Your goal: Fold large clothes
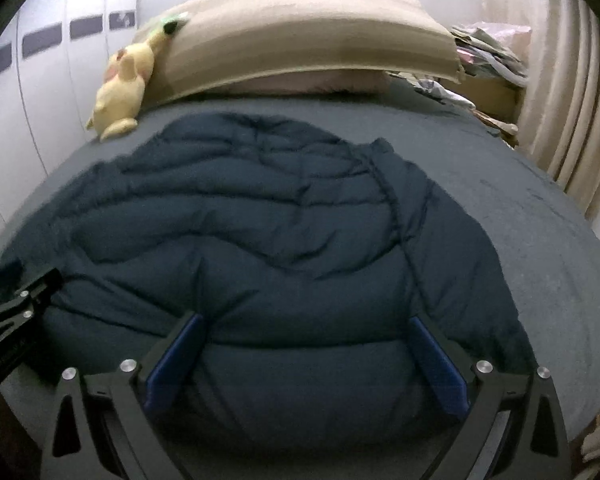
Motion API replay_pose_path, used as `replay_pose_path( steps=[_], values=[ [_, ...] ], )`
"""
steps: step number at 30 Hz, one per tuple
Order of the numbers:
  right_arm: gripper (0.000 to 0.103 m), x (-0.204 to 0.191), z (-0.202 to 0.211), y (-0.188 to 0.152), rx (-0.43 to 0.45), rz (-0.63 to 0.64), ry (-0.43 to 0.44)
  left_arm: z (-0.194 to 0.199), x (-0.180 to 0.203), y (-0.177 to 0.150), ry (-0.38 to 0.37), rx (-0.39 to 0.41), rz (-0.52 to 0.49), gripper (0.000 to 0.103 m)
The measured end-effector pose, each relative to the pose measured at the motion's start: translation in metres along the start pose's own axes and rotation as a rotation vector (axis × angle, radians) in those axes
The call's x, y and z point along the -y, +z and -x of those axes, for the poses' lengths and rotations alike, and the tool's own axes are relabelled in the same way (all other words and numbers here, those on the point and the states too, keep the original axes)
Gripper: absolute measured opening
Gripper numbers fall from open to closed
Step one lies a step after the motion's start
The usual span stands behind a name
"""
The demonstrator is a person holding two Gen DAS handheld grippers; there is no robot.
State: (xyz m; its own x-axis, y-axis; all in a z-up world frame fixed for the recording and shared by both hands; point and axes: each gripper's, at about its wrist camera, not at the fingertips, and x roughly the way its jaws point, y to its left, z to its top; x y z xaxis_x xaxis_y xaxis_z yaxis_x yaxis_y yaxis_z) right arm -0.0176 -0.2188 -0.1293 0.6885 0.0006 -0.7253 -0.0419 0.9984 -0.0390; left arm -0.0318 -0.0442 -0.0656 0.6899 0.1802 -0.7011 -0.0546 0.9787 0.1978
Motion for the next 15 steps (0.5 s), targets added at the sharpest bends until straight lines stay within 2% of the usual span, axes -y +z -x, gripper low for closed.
replay_pose_path(
  steps=[5,9,12,15],
  values=[
    [0.103,0.004,-0.015,-0.015,-0.003,0.003,-0.005,-0.011,0.003,-0.008,0.015,-0.002,-0.035,0.069],
    [0.102,0.011,-0.002,-0.007,-0.027,-0.019,0.0,-0.003,-0.013,0.001,-0.033,-0.034,0.032,0.069],
    [0.103,0.025,0.032,0.0,0.075,-0.059,-0.003,0.017,-0.028,0.005,-0.007,0.008,0.06,0.068],
    [0.103,0.04,0.048,0.0,0.114,-0.095,-0.027,0.025,-0.048,0.001,0.036,0.012,0.094,0.068]
  ],
)
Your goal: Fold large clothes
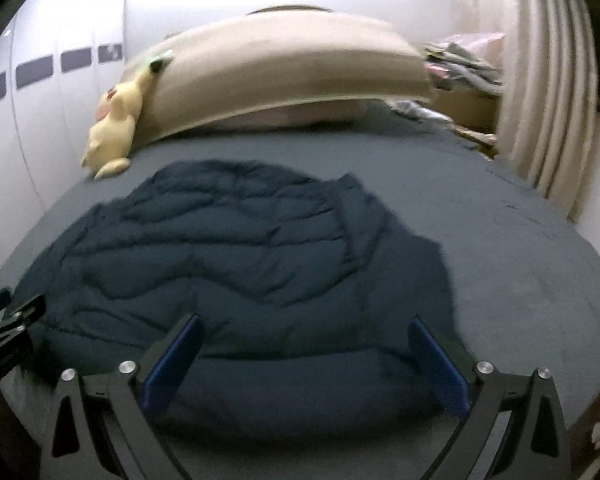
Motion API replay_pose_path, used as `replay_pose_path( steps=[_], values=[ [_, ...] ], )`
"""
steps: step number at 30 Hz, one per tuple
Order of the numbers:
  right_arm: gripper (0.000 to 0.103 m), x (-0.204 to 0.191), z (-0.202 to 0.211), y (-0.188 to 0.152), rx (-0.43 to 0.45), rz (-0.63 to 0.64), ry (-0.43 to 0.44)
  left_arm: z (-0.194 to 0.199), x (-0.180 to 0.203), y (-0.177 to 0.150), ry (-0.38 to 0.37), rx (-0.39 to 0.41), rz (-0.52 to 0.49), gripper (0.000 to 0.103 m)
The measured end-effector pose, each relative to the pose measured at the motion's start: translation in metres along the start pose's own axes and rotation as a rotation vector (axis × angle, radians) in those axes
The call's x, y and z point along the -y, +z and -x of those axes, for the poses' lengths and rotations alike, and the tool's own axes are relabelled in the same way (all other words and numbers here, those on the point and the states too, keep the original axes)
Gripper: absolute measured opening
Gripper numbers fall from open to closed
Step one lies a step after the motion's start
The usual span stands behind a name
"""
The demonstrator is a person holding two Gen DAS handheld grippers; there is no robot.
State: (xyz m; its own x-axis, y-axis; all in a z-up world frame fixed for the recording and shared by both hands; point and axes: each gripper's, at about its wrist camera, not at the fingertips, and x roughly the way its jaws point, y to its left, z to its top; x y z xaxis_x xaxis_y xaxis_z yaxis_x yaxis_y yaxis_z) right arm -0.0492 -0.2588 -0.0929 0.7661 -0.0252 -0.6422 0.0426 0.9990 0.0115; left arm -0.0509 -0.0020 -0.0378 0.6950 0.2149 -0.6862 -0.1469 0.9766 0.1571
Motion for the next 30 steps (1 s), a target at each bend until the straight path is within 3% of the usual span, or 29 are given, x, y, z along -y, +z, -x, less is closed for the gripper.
replay_pose_path(
  steps=[3,7,10,22,27,30],
  values=[
    [0.103,0.023,-0.012,-0.005,-0.047,-0.069,-0.004,-0.008,-0.019,-0.009,0.038,-0.039,0.05,0.068],
    [0.103,0.035,-0.041,-0.018,-0.151,-0.104,0.017,-0.024,-0.029,-0.017,0.01,-0.086,0.071,0.072],
    [0.103,0.032,-0.044,-0.021,-0.151,-0.092,0.003,-0.028,-0.021,-0.02,0.031,-0.086,0.043,0.072],
    [0.103,0.039,-0.051,-0.022,-0.186,-0.113,0.055,-0.039,-0.028,-0.023,-0.023,-0.103,0.063,0.074],
    [0.103,0.041,-0.056,-0.028,-0.174,-0.118,0.068,-0.051,-0.04,-0.031,-0.077,-0.128,0.13,0.085],
    [0.103,0.044,-0.053,-0.023,-0.199,-0.123,0.072,-0.048,-0.051,-0.025,-0.116,-0.16,0.192,0.084]
  ],
)
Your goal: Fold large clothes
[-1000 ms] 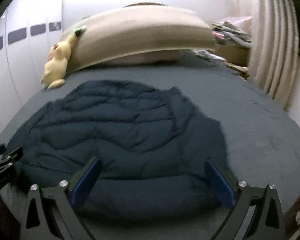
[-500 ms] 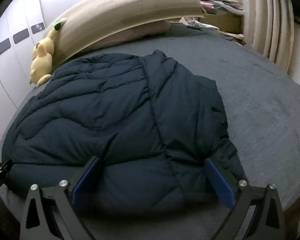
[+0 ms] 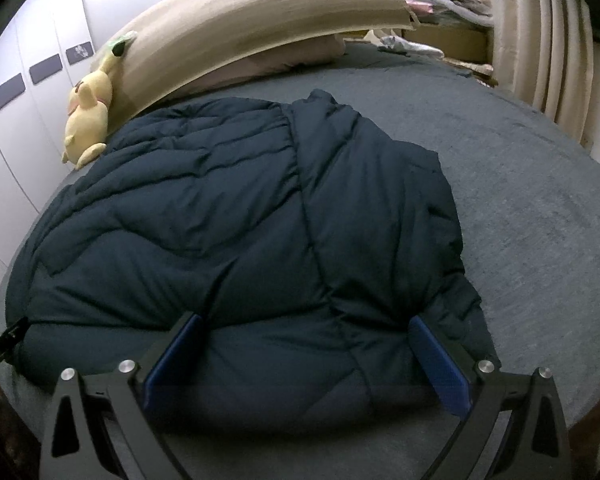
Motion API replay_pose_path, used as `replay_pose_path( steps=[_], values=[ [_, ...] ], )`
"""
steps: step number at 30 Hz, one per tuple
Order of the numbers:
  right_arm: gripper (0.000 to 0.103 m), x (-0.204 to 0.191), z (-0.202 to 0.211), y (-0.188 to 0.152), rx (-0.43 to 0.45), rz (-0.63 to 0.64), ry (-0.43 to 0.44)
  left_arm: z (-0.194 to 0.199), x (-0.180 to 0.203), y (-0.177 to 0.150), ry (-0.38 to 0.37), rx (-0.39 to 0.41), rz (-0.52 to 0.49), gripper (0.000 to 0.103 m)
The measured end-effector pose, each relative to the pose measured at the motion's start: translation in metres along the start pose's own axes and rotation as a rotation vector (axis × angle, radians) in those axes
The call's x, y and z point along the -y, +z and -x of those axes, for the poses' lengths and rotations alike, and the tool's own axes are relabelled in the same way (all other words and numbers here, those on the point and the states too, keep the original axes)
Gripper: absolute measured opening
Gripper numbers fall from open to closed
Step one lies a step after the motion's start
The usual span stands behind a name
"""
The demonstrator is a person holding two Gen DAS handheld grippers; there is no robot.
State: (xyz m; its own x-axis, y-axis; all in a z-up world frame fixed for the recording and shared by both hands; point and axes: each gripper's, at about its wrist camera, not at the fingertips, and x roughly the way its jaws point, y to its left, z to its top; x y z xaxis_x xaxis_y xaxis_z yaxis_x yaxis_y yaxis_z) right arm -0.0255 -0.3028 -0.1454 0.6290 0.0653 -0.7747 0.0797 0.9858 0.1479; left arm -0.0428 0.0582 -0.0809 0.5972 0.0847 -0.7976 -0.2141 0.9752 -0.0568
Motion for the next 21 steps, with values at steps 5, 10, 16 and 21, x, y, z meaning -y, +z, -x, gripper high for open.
replay_pose_path(
  steps=[5,10,16,21],
  values=[
    [0.103,0.026,0.048,0.037,0.094,-0.101,0.104,0.041,-0.004,0.027,-0.024,0.11,-0.002,0.083],
    [0.103,0.068,0.035,0.089,0.035,-0.17,0.167,0.035,-0.01,0.073,-0.082,0.124,-0.009,0.083],
    [0.102,0.112,-0.029,0.103,-0.127,-0.312,0.248,-0.025,-0.011,0.09,-0.105,-0.044,-0.001,0.083],
    [0.1,0.114,-0.058,0.092,-0.2,-0.291,0.122,-0.052,-0.009,0.079,-0.052,-0.101,-0.013,0.084]
  ],
)
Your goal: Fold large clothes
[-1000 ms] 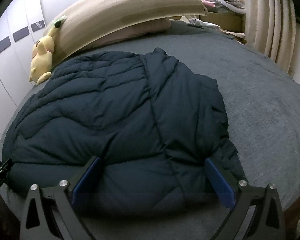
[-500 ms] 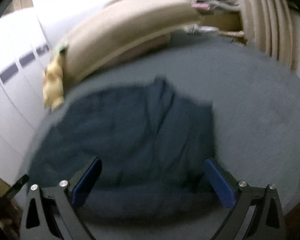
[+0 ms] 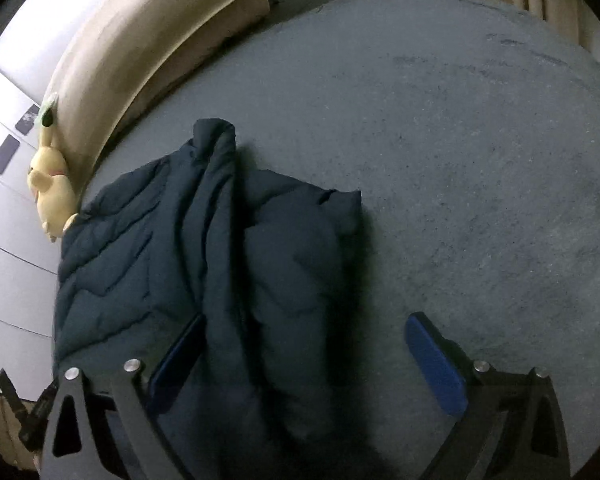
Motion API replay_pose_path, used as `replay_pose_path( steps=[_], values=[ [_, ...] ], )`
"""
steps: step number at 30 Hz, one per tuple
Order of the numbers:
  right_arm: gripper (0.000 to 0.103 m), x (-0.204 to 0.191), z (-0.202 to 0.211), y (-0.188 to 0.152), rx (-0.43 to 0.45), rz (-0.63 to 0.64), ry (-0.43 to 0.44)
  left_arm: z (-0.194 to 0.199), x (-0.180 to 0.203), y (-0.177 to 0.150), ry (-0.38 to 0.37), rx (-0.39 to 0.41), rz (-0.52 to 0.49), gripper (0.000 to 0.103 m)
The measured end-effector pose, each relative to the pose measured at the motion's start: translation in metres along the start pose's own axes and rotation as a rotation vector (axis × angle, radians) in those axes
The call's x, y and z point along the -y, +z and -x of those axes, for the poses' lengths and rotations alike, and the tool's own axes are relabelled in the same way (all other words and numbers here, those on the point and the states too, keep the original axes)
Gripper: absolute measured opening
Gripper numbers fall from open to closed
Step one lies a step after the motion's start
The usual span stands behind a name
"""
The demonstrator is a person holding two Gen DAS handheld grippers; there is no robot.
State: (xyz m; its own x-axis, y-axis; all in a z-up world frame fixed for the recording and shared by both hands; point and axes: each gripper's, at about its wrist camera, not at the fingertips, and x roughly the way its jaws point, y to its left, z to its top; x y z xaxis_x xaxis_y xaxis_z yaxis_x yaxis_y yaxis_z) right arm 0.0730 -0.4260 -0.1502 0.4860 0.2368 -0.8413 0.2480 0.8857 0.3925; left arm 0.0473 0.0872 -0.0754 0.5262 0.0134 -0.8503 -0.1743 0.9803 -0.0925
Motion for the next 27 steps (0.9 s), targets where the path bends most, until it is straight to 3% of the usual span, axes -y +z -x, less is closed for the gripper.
replay_pose_path(
  steps=[4,6,9,12,14,17,18,20,27],
  values=[
    [0.1,-0.028,0.039,-0.005,0.16,0.093,-0.12,0.034,0.006,0.002,0.073,0.113,0.003,0.083],
    [0.1,-0.054,0.062,-0.01,0.248,0.165,-0.123,0.051,0.013,0.0,0.09,0.161,0.0,0.083],
    [0.1,-0.095,0.07,-0.025,0.255,0.27,-0.065,0.065,0.026,-0.005,0.085,0.181,0.011,0.083],
    [0.1,-0.127,0.053,-0.043,0.224,0.35,-0.049,0.071,0.038,-0.008,0.074,0.186,-0.005,0.083],
    [0.1,-0.137,0.035,-0.051,0.189,0.374,-0.058,0.076,0.043,-0.011,0.057,0.184,-0.018,0.083],
    [0.1,-0.14,-0.004,-0.063,0.09,0.425,-0.138,0.082,0.048,-0.015,0.033,0.182,-0.027,0.083],
    [0.1,-0.139,-0.002,-0.063,0.1,0.42,-0.14,0.085,0.05,-0.017,0.027,0.182,-0.031,0.083],
    [0.101,-0.141,0.014,-0.065,0.109,0.399,-0.121,0.093,0.052,-0.02,0.019,0.193,-0.04,0.083],
    [0.101,-0.156,0.11,-0.092,0.303,0.422,-0.051,0.132,0.064,-0.029,-0.039,0.257,-0.03,0.083]
  ],
)
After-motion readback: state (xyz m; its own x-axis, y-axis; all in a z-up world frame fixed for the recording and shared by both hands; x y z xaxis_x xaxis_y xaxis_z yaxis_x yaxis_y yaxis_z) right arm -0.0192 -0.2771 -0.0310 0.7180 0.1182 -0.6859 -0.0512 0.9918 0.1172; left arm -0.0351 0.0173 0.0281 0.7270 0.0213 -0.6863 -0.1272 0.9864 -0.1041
